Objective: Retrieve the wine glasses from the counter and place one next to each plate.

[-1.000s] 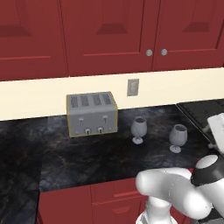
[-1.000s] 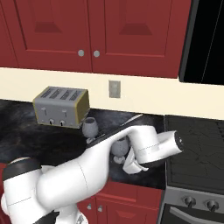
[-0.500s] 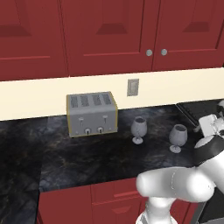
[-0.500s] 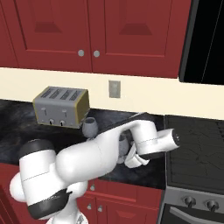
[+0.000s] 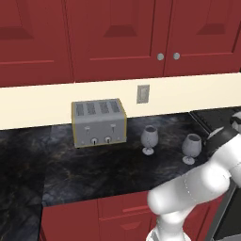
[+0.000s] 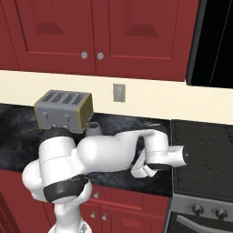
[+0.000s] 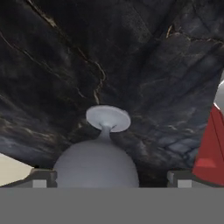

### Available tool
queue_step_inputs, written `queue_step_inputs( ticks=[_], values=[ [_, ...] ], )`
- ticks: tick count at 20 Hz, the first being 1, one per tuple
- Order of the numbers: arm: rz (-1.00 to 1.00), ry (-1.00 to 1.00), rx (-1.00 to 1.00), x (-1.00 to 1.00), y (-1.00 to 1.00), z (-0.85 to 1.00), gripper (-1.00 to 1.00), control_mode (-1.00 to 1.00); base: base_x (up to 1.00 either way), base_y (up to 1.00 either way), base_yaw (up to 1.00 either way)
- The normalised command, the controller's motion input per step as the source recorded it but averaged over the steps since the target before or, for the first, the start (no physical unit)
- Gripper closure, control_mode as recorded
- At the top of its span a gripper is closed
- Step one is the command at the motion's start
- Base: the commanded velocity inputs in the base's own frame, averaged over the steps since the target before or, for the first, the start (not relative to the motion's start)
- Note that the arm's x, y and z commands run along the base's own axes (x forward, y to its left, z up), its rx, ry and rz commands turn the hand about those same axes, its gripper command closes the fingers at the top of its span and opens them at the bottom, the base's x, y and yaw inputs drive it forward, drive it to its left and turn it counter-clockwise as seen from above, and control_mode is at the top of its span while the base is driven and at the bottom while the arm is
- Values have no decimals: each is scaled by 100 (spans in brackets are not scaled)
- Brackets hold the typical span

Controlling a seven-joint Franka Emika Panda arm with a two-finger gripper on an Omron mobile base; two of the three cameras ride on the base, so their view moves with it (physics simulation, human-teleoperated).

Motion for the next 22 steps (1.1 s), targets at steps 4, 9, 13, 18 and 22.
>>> queue_step_inputs(
  ticks=[4,9,13,18,22],
  values=[
    [3,8,7,7,-1,-12,-100,-100,0,0,0],
    [4,21,2,13,5,-24,-100,-100,0,0,0],
    [3,13,2,4,1,-24,-100,-100,0,0,0],
    [0,1,2,10,5,-23,-100,-100,0,0,0],
    [0,0,0,10,15,-17,-100,-100,0,0,0]
  ],
)
